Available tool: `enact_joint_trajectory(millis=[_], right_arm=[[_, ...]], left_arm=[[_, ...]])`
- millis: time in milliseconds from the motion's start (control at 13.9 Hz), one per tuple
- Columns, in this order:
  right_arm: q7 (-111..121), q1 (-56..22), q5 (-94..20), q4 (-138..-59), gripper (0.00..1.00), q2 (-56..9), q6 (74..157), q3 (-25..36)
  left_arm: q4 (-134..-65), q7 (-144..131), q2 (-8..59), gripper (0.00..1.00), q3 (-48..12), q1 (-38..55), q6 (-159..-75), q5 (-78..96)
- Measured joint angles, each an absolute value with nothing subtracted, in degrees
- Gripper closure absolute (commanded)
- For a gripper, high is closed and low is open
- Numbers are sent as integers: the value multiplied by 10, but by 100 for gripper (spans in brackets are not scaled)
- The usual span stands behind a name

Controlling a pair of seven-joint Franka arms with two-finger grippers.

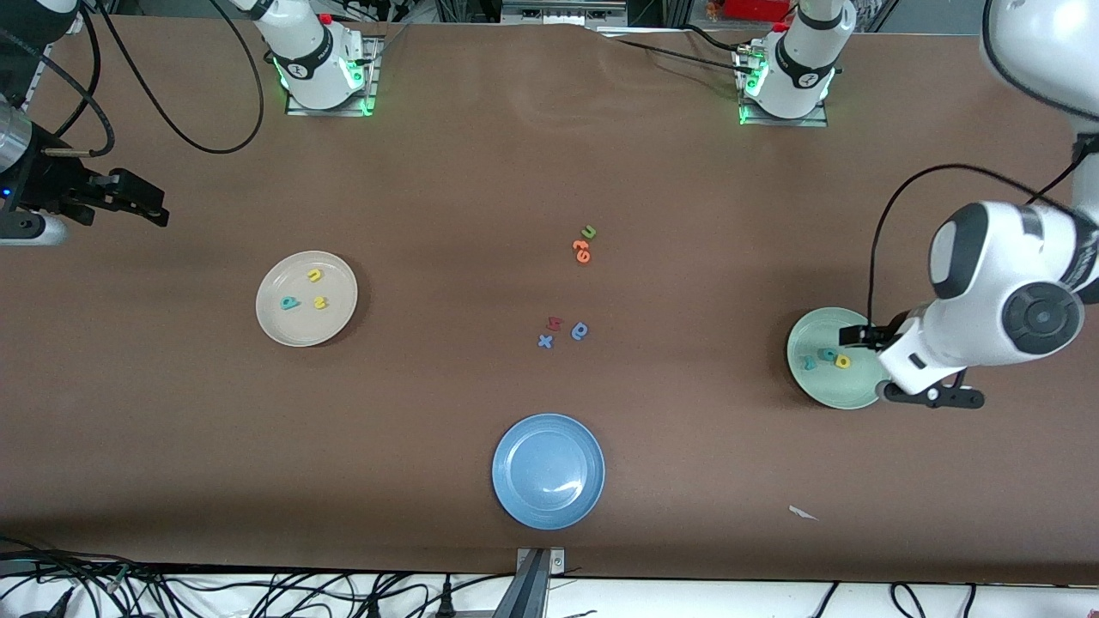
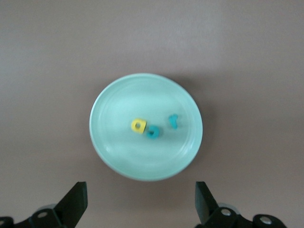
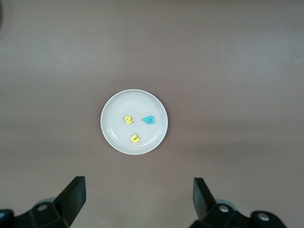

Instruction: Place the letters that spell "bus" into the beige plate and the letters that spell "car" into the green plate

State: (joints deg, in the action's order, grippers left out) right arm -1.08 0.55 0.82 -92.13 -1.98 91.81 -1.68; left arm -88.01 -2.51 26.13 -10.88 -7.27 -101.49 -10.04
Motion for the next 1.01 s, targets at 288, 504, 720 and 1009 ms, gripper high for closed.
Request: enact_joint_trajectory(millis=[288,504,720,1009], right_arm=[[-11,5,8,-922,0,-20,918,-17],[-11,6,8,-922,0,-20,918,-17],[-11,5,8,-922,0,-20,918,-17],[-11,5,8,-922,0,-20,918,-17]], left_arm=[[-892,-17,154,0,-62,-31,-911,-56],[-897,-16,96,0,-51,-14,-872,-50],[-900,-11,59,0,-27,8,-867,-31],[-904,-3,48,0,-11,31,-867,-30]])
